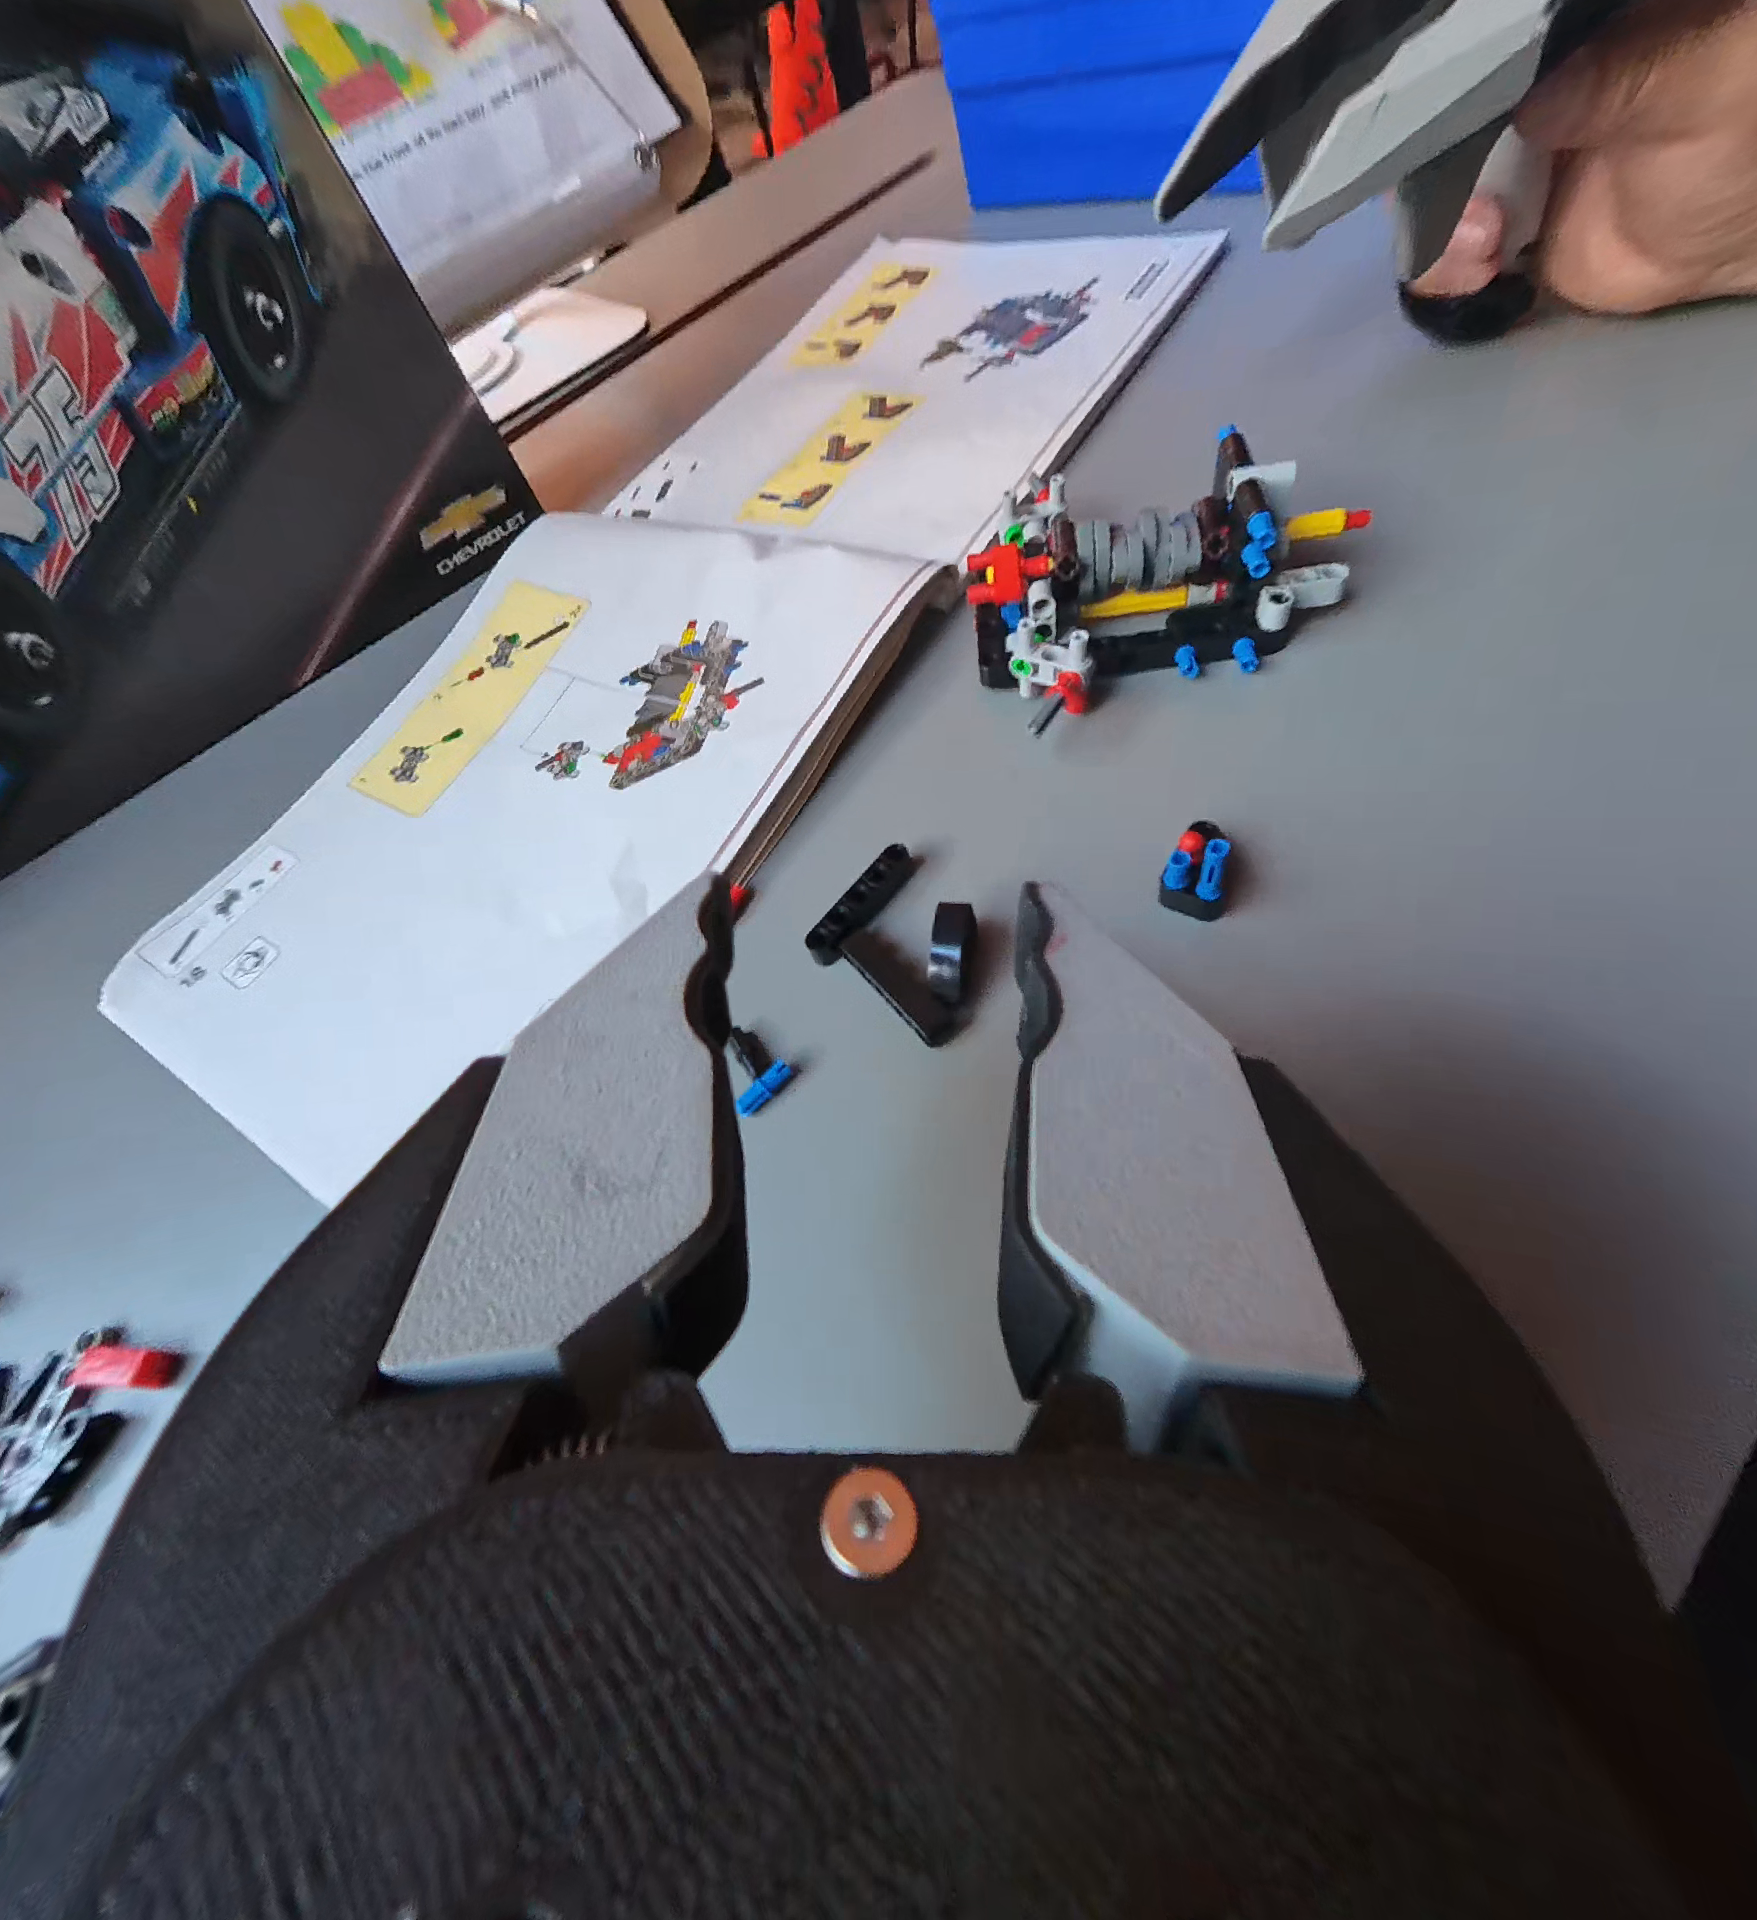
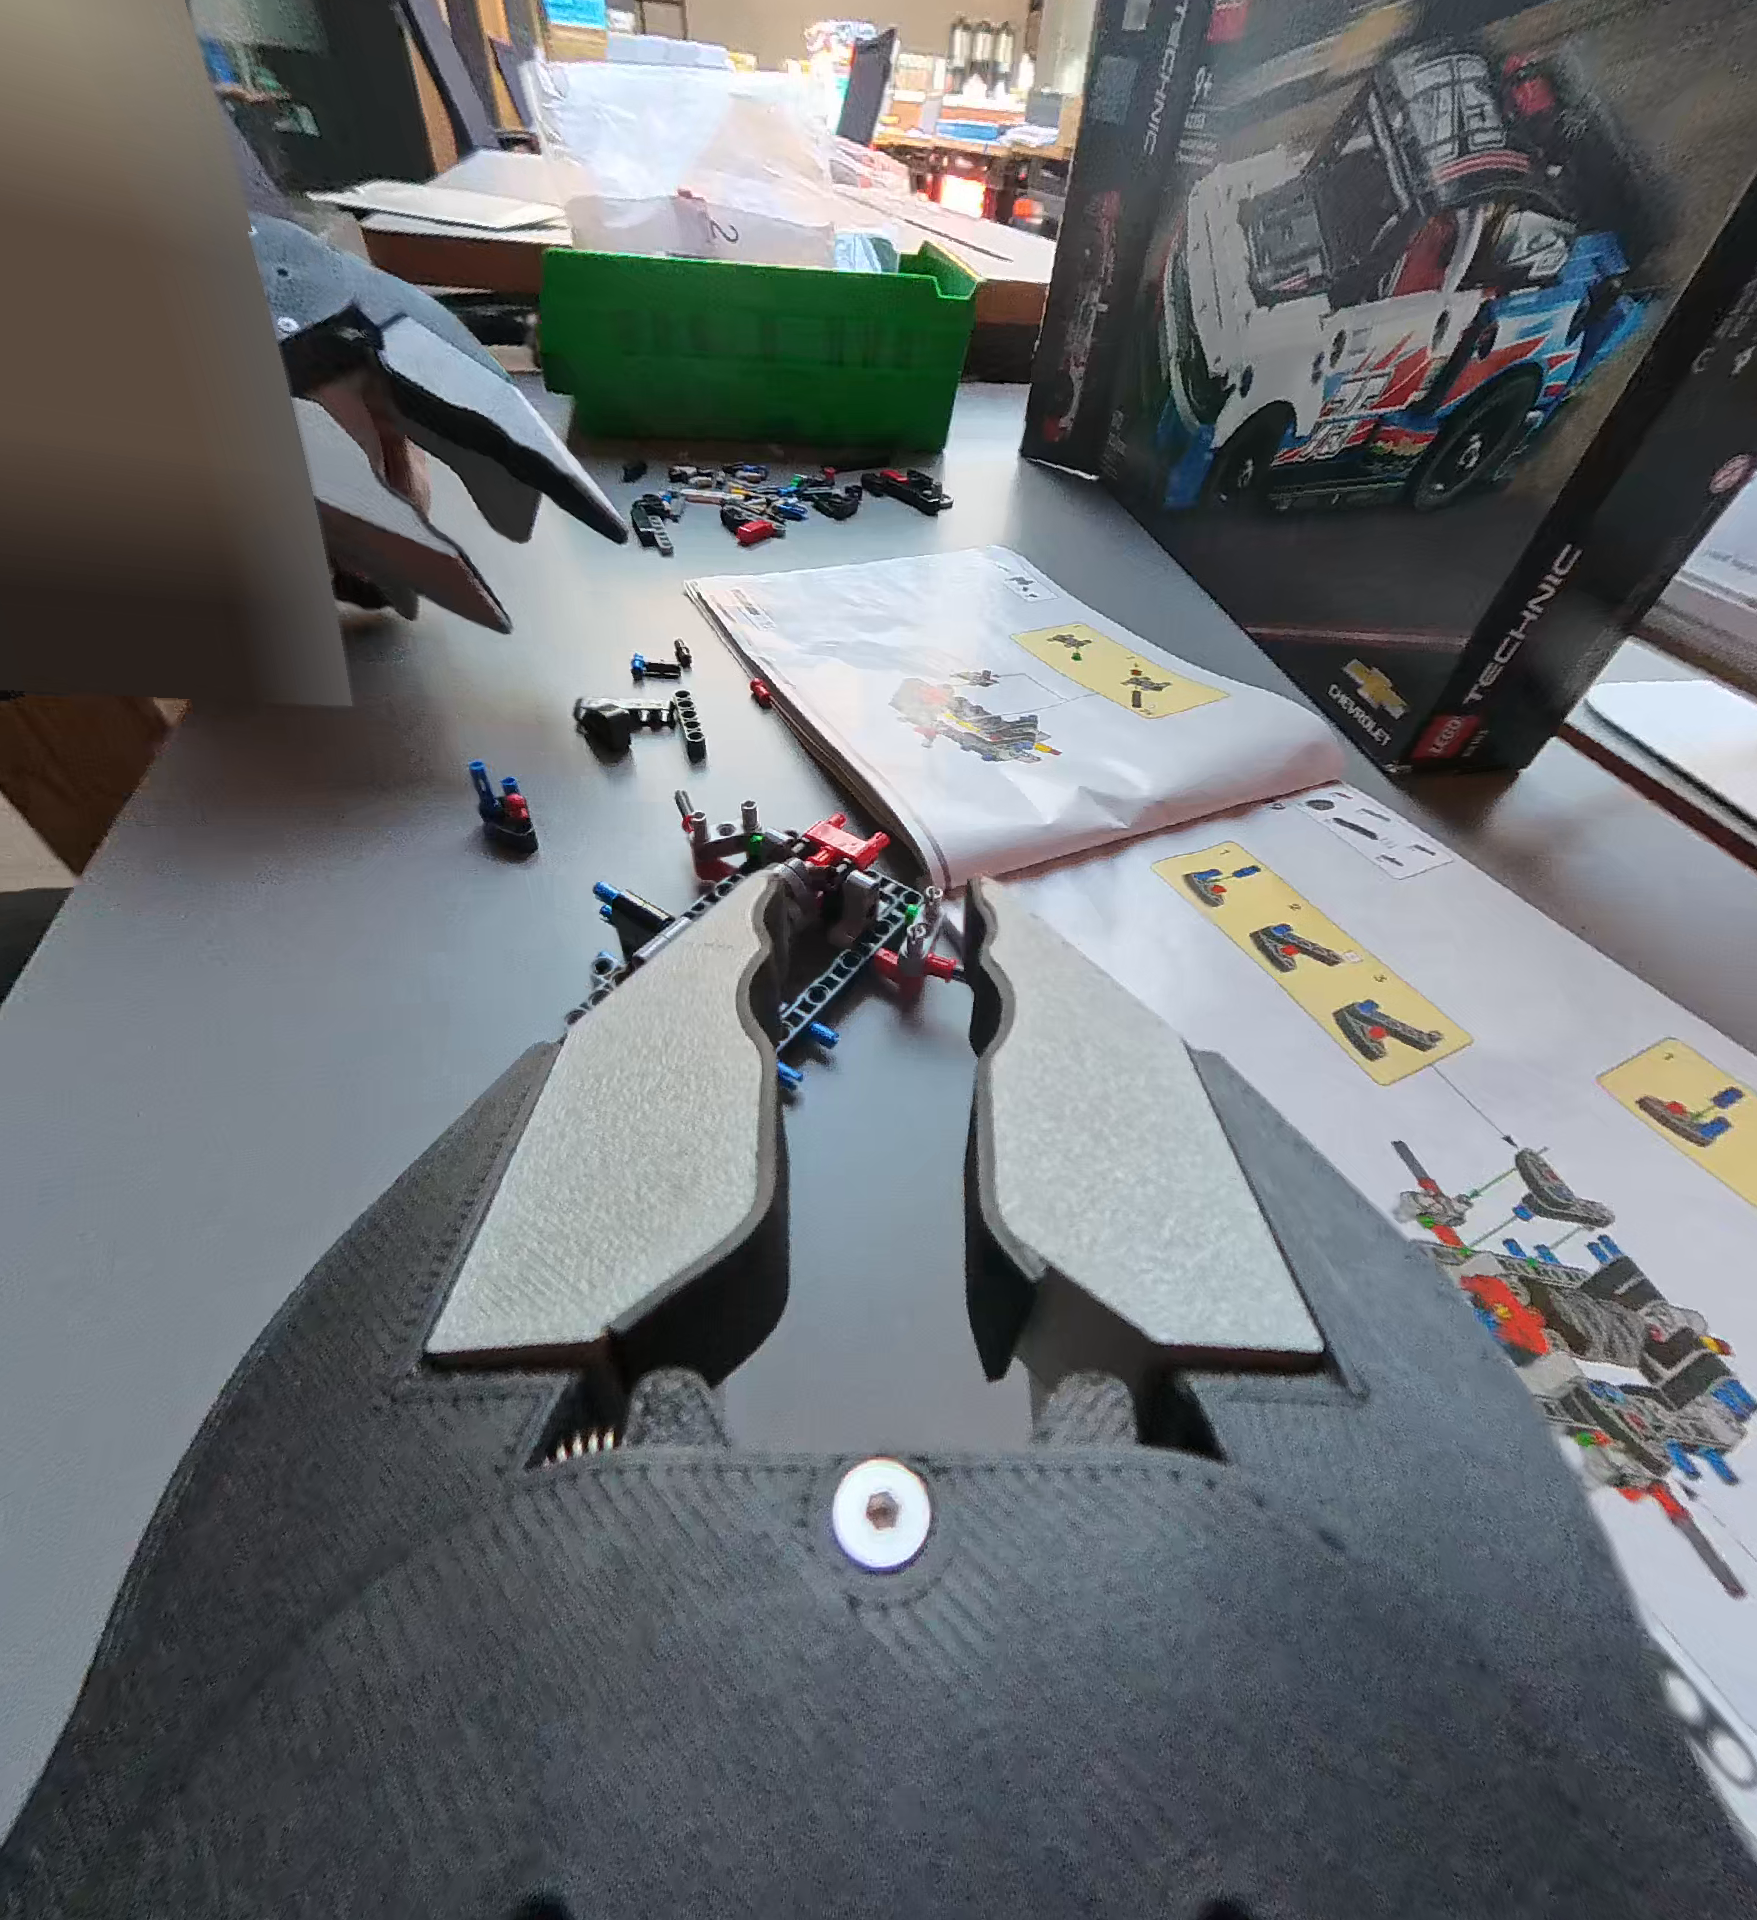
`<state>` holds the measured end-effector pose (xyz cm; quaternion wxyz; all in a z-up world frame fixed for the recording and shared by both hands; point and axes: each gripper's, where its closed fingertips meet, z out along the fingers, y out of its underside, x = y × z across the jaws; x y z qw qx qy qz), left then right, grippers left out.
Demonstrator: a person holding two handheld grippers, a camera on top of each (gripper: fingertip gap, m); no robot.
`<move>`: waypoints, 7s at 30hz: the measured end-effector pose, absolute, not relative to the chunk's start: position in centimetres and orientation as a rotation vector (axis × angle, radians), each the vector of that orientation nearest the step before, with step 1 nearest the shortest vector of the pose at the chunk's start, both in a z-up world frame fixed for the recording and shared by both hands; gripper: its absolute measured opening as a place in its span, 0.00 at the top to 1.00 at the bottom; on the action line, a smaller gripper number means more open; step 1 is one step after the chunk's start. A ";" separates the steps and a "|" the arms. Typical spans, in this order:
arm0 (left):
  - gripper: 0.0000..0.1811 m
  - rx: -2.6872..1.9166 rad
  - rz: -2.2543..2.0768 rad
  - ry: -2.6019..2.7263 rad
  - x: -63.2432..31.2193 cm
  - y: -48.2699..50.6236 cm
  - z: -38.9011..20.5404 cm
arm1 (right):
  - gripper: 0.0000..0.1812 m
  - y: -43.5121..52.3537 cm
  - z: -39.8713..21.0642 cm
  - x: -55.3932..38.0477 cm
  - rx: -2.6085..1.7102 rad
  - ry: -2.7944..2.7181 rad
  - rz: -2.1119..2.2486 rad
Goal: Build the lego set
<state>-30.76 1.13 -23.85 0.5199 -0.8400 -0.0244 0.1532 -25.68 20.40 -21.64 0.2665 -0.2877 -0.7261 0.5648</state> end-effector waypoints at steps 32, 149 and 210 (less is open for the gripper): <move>0.78 -2.109 0.328 -0.149 -32.0 0.9 -25.7 | 0.83 20.7 -21.2 -25.8 -0.847 -1.956 1.661; 0.97 -2.543 -0.046 0.231 -18.0 4.9 -29.4 | 0.93 3.9 -26.6 -17.9 -0.373 -2.560 1.394; 0.97 -2.444 -0.177 0.190 -17.9 5.0 -29.2 | 0.97 4.8 -29.0 -18.1 -0.393 -2.724 1.237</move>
